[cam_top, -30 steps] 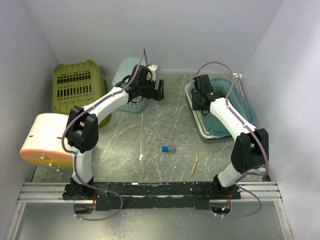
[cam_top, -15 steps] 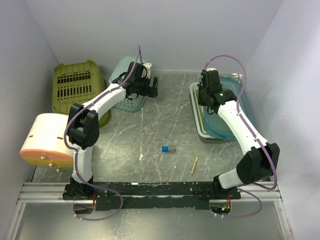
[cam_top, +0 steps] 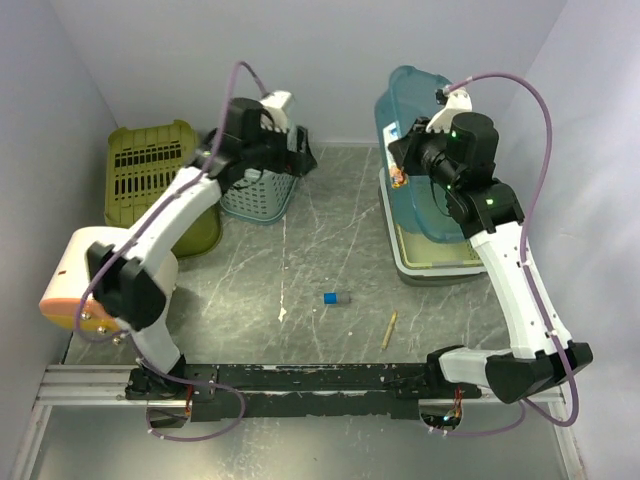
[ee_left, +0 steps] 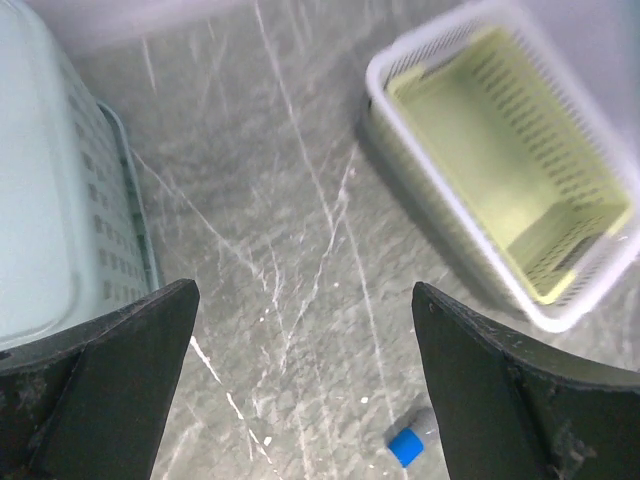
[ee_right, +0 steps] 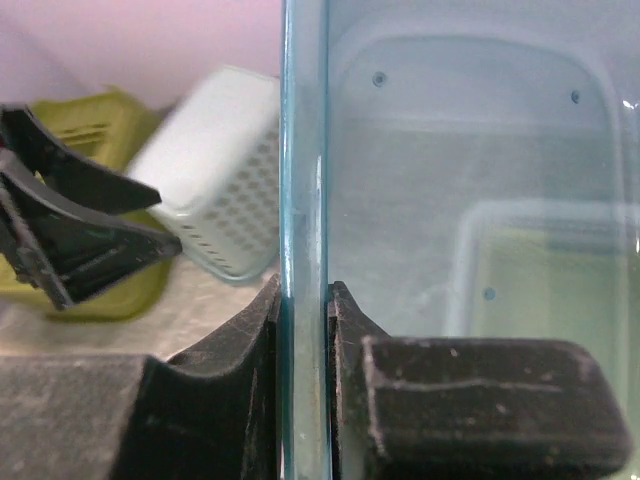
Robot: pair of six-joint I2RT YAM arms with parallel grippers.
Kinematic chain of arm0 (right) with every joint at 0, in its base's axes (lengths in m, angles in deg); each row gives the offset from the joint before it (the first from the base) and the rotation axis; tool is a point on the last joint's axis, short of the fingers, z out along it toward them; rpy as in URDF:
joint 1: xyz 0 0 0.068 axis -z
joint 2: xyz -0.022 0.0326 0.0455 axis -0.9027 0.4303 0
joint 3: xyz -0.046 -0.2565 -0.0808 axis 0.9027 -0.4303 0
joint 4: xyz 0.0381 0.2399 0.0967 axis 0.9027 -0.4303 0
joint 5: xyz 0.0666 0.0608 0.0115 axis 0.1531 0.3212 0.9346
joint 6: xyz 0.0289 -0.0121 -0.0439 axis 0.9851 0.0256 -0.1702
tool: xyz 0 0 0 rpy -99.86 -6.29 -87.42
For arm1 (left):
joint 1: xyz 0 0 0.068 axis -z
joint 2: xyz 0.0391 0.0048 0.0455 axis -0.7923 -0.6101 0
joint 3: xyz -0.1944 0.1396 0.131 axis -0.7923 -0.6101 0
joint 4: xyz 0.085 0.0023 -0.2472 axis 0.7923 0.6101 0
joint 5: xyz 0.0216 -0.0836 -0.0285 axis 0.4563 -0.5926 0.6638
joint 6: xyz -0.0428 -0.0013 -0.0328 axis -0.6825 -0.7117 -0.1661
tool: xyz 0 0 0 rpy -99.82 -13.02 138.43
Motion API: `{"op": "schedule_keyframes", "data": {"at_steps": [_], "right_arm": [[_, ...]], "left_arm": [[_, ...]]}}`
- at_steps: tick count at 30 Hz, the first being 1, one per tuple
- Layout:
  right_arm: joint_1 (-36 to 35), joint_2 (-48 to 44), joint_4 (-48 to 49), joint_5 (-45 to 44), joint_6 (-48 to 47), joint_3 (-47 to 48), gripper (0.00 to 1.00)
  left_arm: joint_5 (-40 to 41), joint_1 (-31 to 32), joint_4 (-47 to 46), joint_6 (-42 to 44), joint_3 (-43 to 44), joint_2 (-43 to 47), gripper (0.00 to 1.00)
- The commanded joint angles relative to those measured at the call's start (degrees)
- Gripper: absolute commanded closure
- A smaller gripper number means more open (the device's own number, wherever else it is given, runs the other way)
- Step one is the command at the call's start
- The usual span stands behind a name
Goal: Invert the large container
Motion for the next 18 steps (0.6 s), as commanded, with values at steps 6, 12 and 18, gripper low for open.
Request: {"op": "schedule_keyframes", "data": {"at_steps": [6,12,18], "right_arm": [[-0.1,4.0,33.1,34.4,22.3,-10.3,1.00],[-0.6,9.7,62.9,39.8,45.7,-21.9,1.00],[-0.6,19.5,92.8,39.1,66.7,-30.0,1.00]], "left_arm": [[6.4,-9.2,5.6,-5.2,-3.3,23.1,0.00],[12.1,-10.5,4.9,-8.2,-8.4,29.6,0.01],[9.1,-10.7,3.8,-9.1,-10.5,30.0,0.00]]}}
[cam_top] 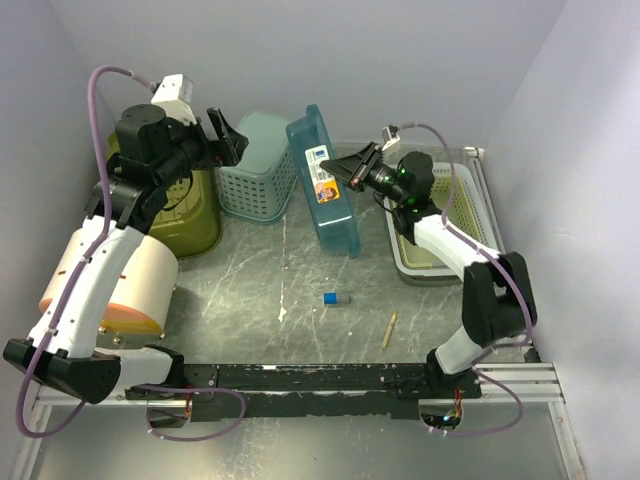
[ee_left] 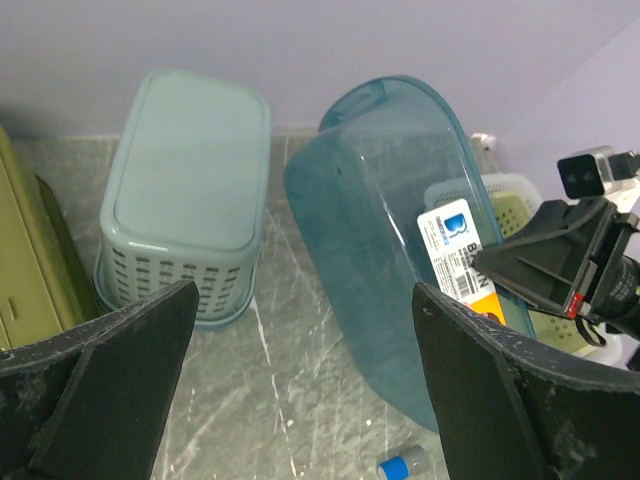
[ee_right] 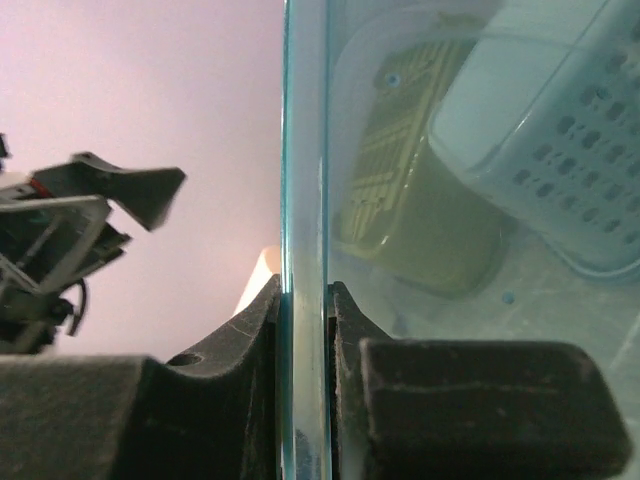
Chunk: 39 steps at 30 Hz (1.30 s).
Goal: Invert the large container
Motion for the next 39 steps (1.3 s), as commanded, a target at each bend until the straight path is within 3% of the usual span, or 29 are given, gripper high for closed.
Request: {"op": "schedule_keyframes", "data": {"at_steps": [1,7,13,25,26,32,39], "right_arm": [[0.5,5.5,32.3,1.8,20.9,-2.8,1.00],[0.8,14.5,54.7,-3.7,39.6,-8.7,1.00],[5.2,19.1,58.8,-3.9,46.1,-13.0,1.00],[10.3,11.0,27.9,0.1,29.8,-18.9,1.00],[10.7,10.1,24.8,-0.2,27.8,-18.8,0.97],[12.2,3.8,2.8,-4.1,13.0,-15.2,0.53],[12.3,3.5,-14.6,-8.2,-1.3,-7.0,0.36]], "left_arm": [[-1.4,-0.5,1.0,-1.5,-1.0,-1.0,0.00],[-1.9,-0.5,0.8,-1.4,-1.6,-1.2,0.00],[-3.2,-0.5,0.8,-1.6,-1.9,-1.6,0.00],[-5.4,-0.5,-0.1,-1.4,-1.7,-3.6,0.00],[-5.5,-0.5,-0.3,-1.4,-1.8,-3.7,0.00],[-6.5,-0.5,-1.1,-1.8,-1.6,-4.8,0.00],[-8.2,-0.5,-2.2,-2.3,-2.6,-5.7,0.00]]}}
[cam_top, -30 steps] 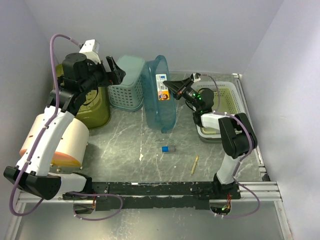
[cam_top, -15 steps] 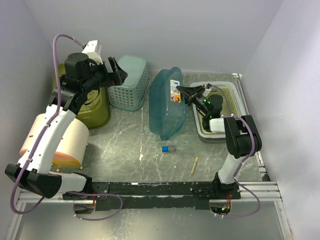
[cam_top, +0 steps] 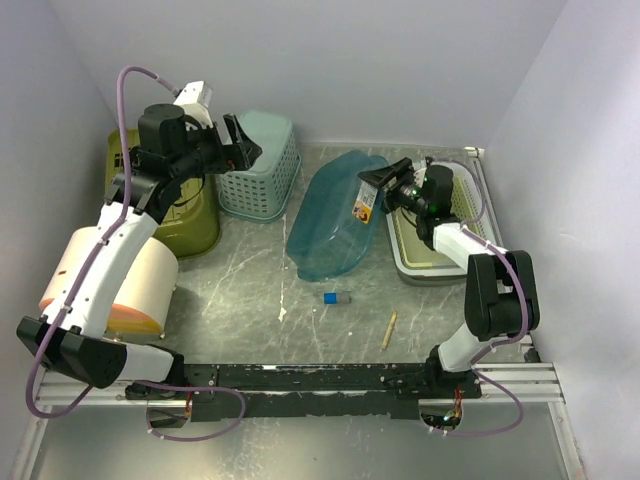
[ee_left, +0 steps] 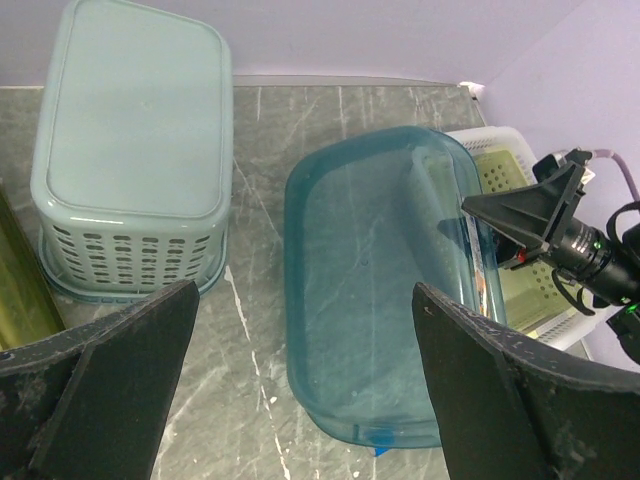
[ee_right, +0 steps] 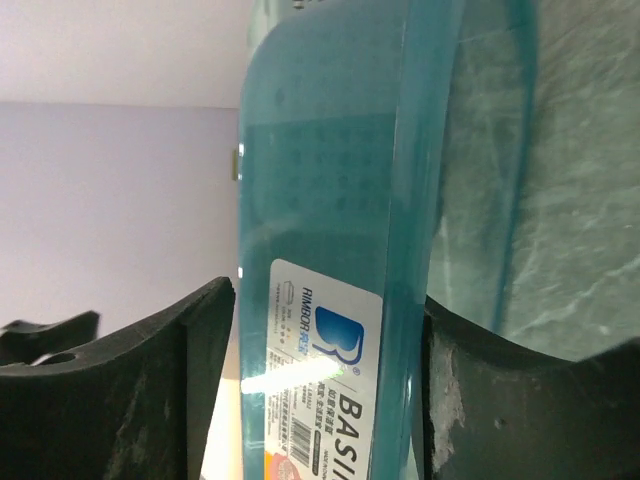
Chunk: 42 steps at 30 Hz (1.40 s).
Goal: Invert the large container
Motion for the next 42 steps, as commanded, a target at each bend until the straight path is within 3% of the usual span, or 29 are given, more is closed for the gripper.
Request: {"op": "schedule_keyframes", "data": {"at_steps": [1,10,20,23,24,31,37,42], "right_arm": [[0.2,-0.2,-14.2,-3.2,-12.6,5.7,0.35],[-2.0,9.1,-18.3,-2.2,-18.4,15.9,0.30],[-5.2,20.0,-26.8,-9.4,-24.6,29.8,0.28],[-5.1,20.1,-31.0,-12.6,-28.2,31.7,0.02],[-5.0,19.9,-32.1,-13.5,-29.4,32.1,0.00],[-4.9,18.0,-40.9,-21.5,-39.2,35.9,0.00],[-4.7,16.3,-47.3,-29.7,-46.6,41.9,0.00],[-4.7,18.9,-50.2,-27.7,-48.8,45.1,0.00]], "left_arm": [[-2.9,-0.4,-2.7,-0.8,-0.8,-0.8,0.01],[-3.3,-0.4,-2.8,-0.8,-1.9,-0.5,0.00],[-3.5,-0.3,-1.8,-0.6,-2.2,0.3,0.00],[-3.9,-0.3,-1.6,-0.8,-2.5,0.8,0.00],[-3.9,-0.2,-1.6,-0.8,-2.7,0.9,0.00],[-3.0,1.2,-1.0,-0.3,-3.2,0.0,0.01],[5.4,10.2,1.4,1.7,-2.4,-3.3,0.01],[5.4,12.8,-0.4,0.9,-4.1,-3.9,0.00]]}}
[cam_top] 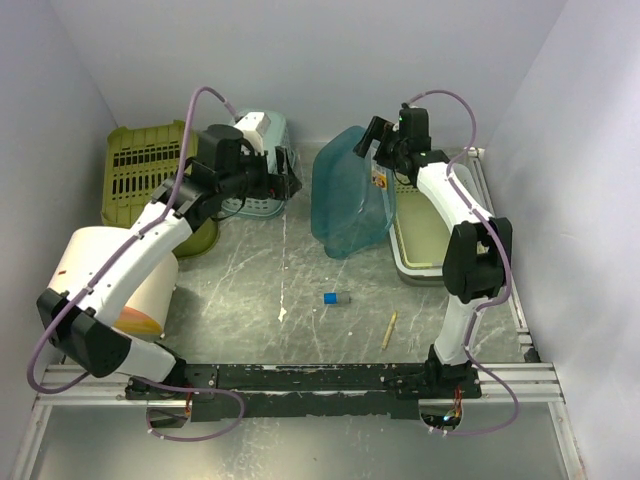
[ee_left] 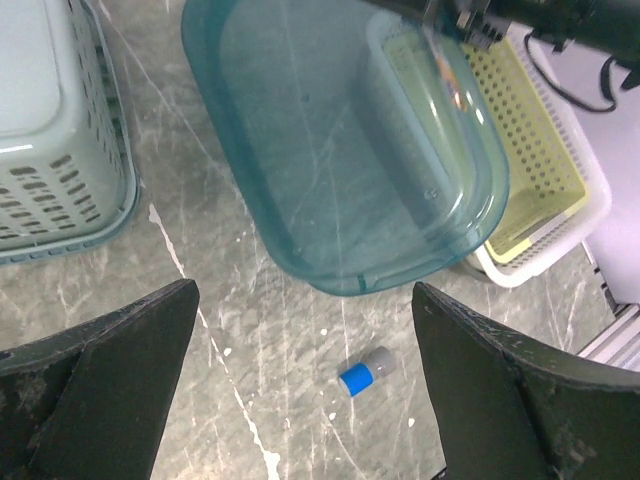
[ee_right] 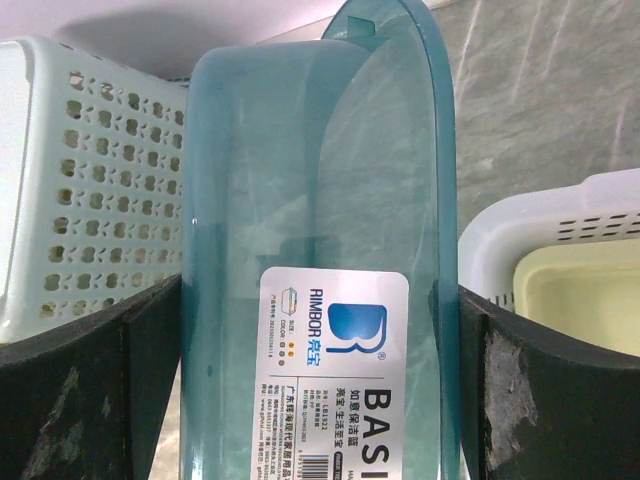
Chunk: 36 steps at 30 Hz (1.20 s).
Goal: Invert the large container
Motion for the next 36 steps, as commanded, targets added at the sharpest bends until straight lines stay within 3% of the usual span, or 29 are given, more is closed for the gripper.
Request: {"op": "schedule_keyframes", "data": {"at_steps": [1,9,12,20,27,36], "right_arm": [[0.4,1.1,-5.0,-2.5,-5.7,0.8,0.00],[-1.5,1.5,-0.8,-3.8,-3.3,-2.7,0.00],[-2.3,3.7,1.1,-4.8,-1.8,-1.9,0.00],[-3.8,12.3,2.5,-5.7,0.5,4.1,0.00],[-3.7,22.0,-9.9,-8.3,-5.2,20.0,0.00],[-3.8,17.9,-11.7,-8.1,-9.4,16.5,0.00]], "left_arm": [[2.6,1.2,-0.6,0.3,-1.0,-0.2,0.00],[3.5,3.0,0.5,-0.2,-1.3,0.1,0.00],[7.3,7.3,4.2,-0.3,1.3,0.3,0.00],[5.8,11.9,0.0,-4.0,-8.2,2.8,0.00],[5.7,14.5,-2.4,-3.6,-9.8,1.8,0.00],[2.0,16.2,-5.6,-1.9,-8.7,-3.3,0.00]]}}
